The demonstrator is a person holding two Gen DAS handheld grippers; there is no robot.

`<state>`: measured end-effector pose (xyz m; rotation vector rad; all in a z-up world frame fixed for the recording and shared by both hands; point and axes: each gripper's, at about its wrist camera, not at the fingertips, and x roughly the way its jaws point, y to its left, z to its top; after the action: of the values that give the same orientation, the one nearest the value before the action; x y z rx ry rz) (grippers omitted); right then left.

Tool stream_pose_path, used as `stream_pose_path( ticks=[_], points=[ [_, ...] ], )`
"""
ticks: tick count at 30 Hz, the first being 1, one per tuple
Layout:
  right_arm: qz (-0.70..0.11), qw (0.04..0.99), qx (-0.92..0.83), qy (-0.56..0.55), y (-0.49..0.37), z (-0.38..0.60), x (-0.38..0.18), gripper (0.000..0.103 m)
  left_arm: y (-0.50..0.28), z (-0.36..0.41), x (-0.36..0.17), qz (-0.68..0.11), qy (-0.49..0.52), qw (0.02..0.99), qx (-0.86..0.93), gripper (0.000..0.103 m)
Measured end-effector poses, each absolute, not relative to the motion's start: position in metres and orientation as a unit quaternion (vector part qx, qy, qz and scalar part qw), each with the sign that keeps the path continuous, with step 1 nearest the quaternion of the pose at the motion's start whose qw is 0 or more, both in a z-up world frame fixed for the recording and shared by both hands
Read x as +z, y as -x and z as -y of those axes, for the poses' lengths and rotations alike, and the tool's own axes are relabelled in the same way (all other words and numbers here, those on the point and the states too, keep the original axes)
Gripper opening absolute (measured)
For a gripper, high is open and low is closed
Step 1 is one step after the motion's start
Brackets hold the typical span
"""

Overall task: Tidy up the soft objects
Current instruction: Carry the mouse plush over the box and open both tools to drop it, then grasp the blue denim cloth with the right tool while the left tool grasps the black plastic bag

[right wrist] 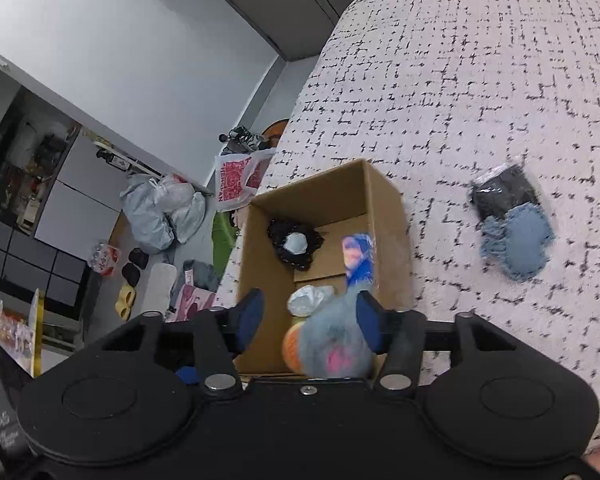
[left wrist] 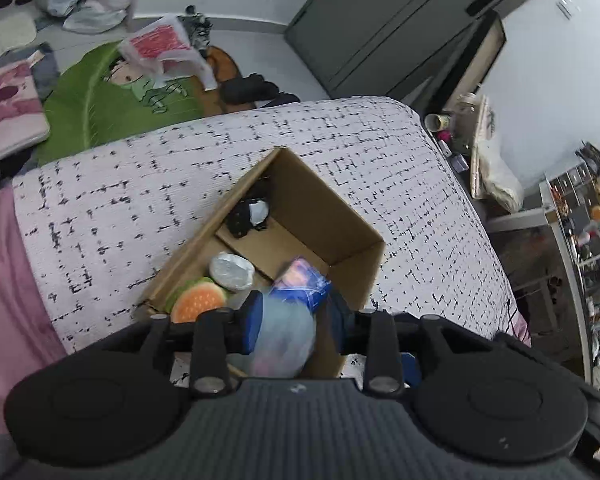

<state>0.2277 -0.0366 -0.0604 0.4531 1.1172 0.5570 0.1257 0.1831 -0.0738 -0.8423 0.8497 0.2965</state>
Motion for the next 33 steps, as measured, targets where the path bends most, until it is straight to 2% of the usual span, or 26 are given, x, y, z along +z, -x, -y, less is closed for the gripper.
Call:
stream_pose_path(
  ticks=[5, 9, 12, 33],
  points=[
    [-0.521, 0.786, 0.255, -0.212, -0.231, 0.057, -0.061, 0.057, -0.125, -0.184, -0.073, -0.401, 0.384, 0.817, 0.156, 0.044],
    [-0.518, 0.789, 0.250, -0.214, -0.235, 0.077, -0.061, 0.060, -0.128, -0.173, -0.066, -0.396, 0.372, 0.825, 0.155, 0.055],
    [-0.515, 0.793, 0.242, -0.217, -0.240, 0.092, -0.062, 0.062, -0.135, -0.162, -0.065, -0.398, 0.370, 0.827, 0.148, 0.058],
    [-0.518, 0.798, 0.209, -0.228, -0.281, 0.172, -0.083, 0.063, -0.182, -0.081, -0.057, -0.415, 0.330, 0.841, 0.107, 0.059]
  ],
)
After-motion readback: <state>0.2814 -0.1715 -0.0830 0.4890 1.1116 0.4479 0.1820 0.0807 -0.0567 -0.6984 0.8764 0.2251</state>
